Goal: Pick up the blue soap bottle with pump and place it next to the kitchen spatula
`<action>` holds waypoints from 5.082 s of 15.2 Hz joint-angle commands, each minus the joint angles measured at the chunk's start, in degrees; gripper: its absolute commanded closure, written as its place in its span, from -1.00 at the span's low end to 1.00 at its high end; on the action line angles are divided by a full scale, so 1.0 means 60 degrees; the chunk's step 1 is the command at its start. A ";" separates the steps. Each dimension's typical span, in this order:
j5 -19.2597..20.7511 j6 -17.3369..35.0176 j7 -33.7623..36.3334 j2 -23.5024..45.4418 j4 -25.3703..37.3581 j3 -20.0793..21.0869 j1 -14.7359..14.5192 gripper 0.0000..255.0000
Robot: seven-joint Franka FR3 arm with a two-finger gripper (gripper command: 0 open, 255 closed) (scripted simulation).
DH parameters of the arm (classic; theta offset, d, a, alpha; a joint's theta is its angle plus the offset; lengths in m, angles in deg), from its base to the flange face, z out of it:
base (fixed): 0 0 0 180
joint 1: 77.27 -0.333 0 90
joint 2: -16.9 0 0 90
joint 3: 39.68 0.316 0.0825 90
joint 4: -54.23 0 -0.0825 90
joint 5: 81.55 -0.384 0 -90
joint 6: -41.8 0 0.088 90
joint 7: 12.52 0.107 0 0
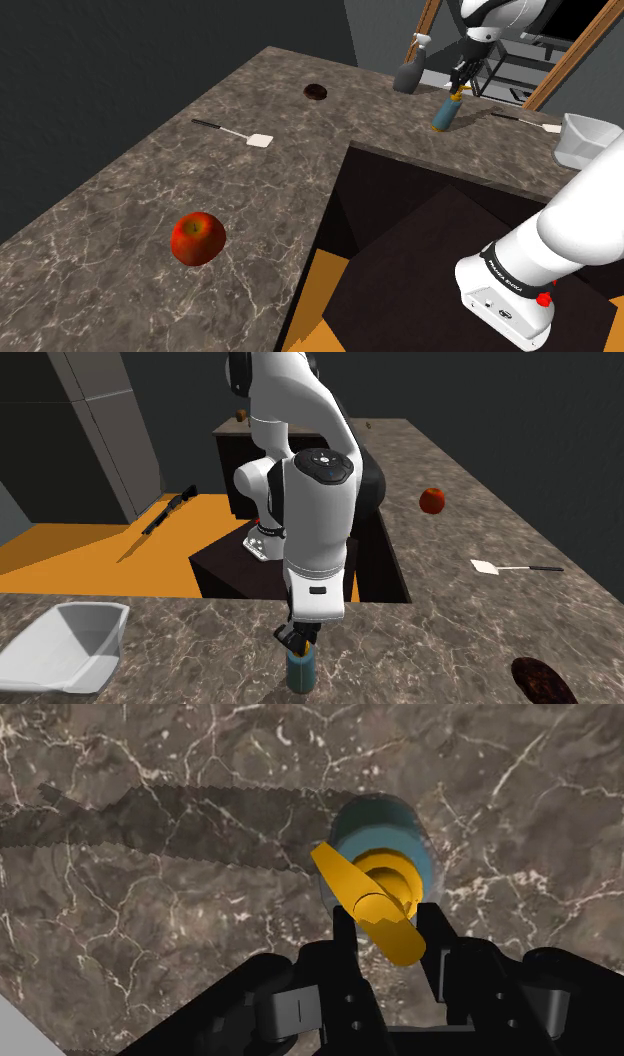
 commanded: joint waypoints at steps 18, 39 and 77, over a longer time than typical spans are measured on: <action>0.0272 -0.1326 0.0112 -0.0499 0.0883 -0.0034 -0.0070 1.00; 0.0352 -0.3981 0.0017 -0.0702 0.3365 -0.0054 -0.0076 1.00; 0.0643 -0.4292 0.4929 -0.1367 0.2725 0.2277 -0.2643 1.00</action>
